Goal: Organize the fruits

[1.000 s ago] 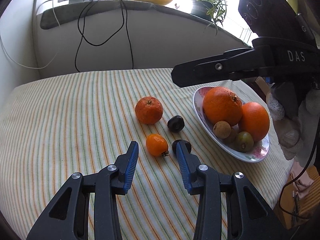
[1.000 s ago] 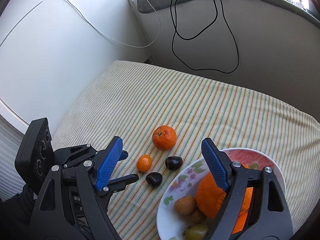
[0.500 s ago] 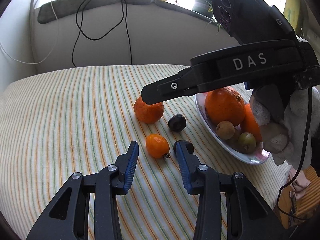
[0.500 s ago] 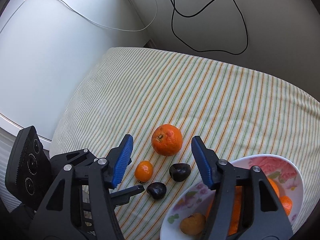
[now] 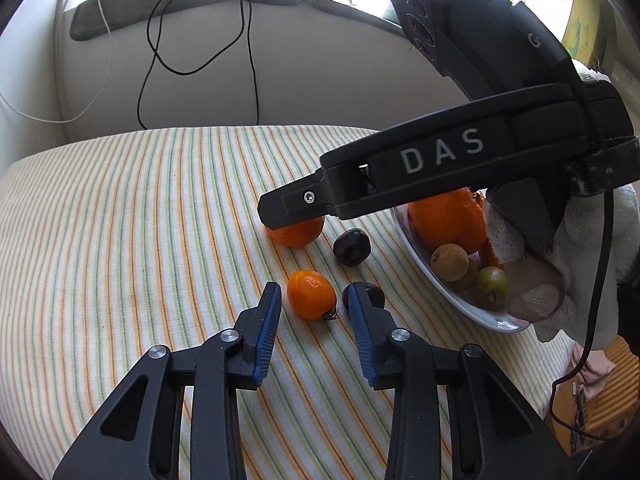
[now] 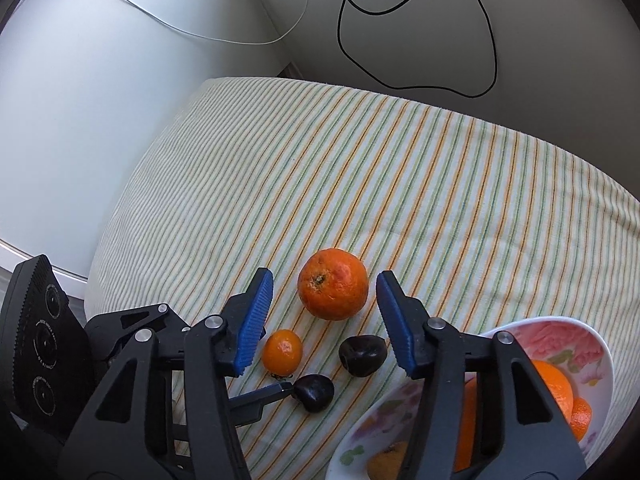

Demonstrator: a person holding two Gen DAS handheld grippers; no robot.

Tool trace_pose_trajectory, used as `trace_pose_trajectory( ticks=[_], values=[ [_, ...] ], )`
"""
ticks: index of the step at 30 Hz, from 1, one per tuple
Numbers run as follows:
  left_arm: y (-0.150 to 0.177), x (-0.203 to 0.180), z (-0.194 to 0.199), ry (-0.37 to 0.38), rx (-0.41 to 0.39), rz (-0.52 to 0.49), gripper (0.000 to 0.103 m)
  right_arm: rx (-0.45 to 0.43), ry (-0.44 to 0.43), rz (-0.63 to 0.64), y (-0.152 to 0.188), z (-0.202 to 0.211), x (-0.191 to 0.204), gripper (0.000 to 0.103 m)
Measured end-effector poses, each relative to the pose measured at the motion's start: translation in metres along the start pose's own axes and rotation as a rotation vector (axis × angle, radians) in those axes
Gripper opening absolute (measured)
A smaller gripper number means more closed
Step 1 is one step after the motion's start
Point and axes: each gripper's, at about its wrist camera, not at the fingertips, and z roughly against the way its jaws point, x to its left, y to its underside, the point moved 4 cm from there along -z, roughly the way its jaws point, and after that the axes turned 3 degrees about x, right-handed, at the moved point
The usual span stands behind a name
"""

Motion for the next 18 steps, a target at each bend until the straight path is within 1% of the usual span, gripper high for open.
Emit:
trace_pose_trajectory(
  ticks=[2, 7, 16, 18],
  values=[
    [0.000, 0.002, 0.000, 0.003, 0.002, 0.003, 0.033, 0.005, -0.001, -0.006, -0.001, -0.003, 0.000, 0.050],
    [-0.002, 0.004, -0.003, 0.009, 0.006, 0.004, 0.033, 0.010, -0.001, -0.015, -0.004, -0.008, -0.002, 0.048],
    [-0.004, 0.004, -0.006, 0.011, 0.007, 0.003, 0.023, 0.024, 0.019, -0.011, -0.005, -0.018, -0.006, 0.043],
    [-0.004, 0.003, -0.006, 0.010, 0.007, 0.000, 0.023, 0.018, 0.023, -0.008, -0.005, -0.018, -0.005, 0.041]
  ],
)
